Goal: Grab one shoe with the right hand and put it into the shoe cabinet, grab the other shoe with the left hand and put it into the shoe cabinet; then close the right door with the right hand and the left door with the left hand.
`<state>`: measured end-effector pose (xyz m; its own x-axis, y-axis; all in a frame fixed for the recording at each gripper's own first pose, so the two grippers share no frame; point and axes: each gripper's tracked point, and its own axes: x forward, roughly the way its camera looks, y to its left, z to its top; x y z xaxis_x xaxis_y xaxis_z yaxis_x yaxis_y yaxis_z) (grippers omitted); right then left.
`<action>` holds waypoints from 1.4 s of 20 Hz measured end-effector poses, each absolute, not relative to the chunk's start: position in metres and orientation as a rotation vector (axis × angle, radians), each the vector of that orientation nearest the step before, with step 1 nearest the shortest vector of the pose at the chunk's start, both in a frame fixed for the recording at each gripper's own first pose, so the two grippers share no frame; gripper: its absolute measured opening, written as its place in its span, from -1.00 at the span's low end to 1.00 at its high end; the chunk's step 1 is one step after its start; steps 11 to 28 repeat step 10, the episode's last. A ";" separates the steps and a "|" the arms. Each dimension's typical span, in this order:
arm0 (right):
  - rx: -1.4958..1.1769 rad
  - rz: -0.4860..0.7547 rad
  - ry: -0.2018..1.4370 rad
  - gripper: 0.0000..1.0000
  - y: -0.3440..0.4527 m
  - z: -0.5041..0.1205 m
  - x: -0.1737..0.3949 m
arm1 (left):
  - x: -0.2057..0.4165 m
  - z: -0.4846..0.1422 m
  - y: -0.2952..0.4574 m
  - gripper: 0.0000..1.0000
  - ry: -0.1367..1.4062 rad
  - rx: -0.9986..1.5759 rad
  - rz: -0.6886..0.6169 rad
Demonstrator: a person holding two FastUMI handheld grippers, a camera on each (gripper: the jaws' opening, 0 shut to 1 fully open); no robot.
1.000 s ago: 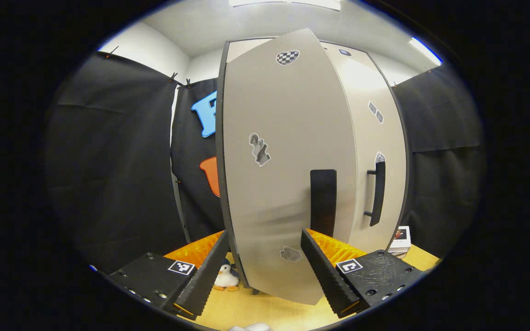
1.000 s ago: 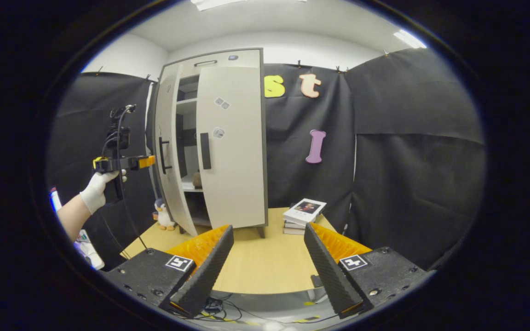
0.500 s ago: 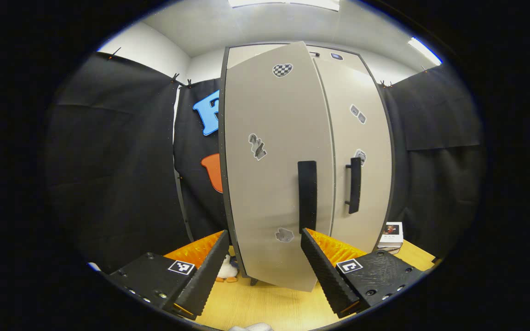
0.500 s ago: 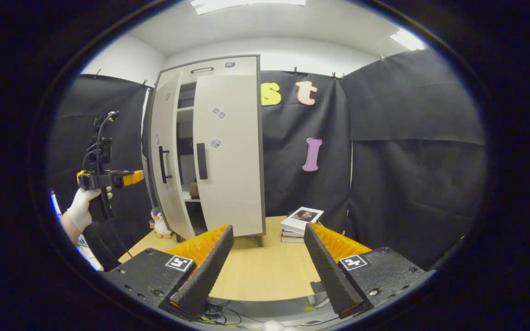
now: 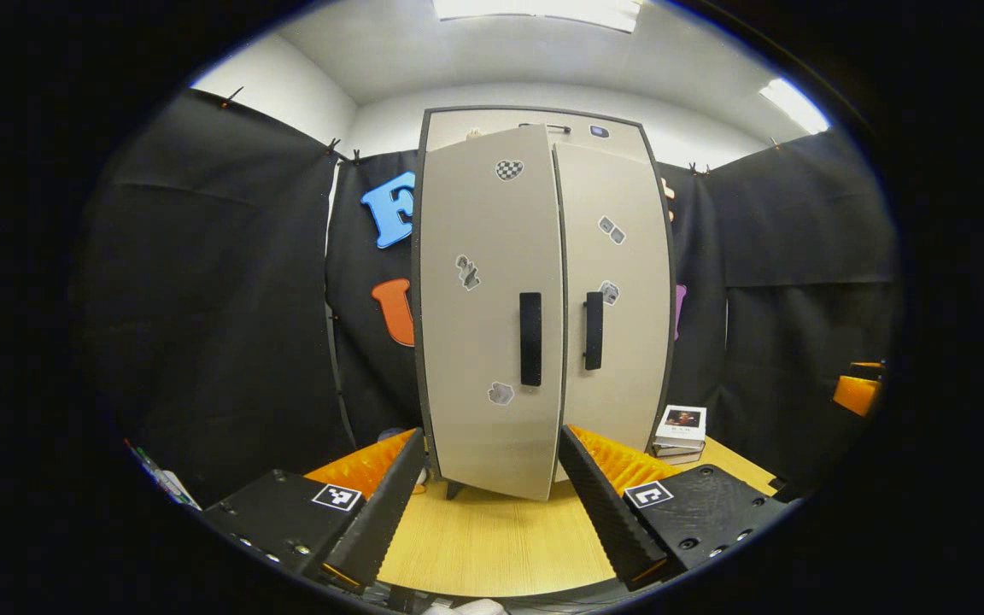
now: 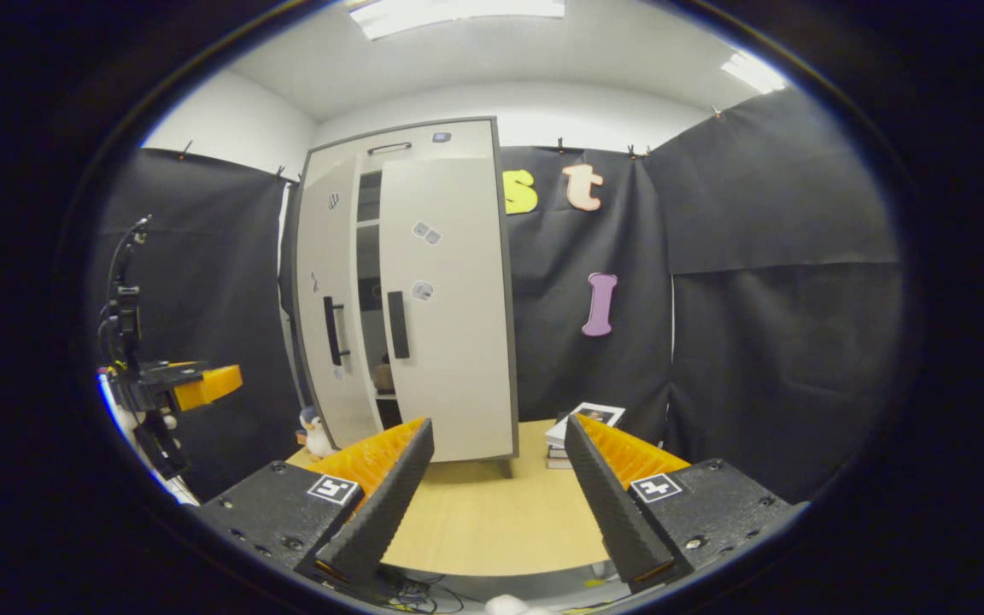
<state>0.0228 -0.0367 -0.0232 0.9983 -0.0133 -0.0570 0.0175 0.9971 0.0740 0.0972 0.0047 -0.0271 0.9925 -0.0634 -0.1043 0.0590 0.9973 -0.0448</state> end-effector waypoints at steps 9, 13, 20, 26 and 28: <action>0.071 0.011 0.059 0.99 -0.028 -0.026 0.025 | 0.036 -0.026 0.008 0.92 0.111 -0.071 -0.026; 0.073 0.017 0.060 1.00 -0.026 -0.025 0.026 | 0.035 -0.025 0.006 0.92 0.113 -0.076 -0.029; 0.073 0.017 0.060 1.00 -0.026 -0.025 0.026 | 0.035 -0.025 0.006 0.92 0.113 -0.076 -0.029; 0.073 0.017 0.060 1.00 -0.026 -0.025 0.026 | 0.035 -0.025 0.006 0.92 0.113 -0.076 -0.029; 0.073 0.017 0.060 1.00 -0.026 -0.025 0.026 | 0.035 -0.025 0.006 0.92 0.113 -0.076 -0.029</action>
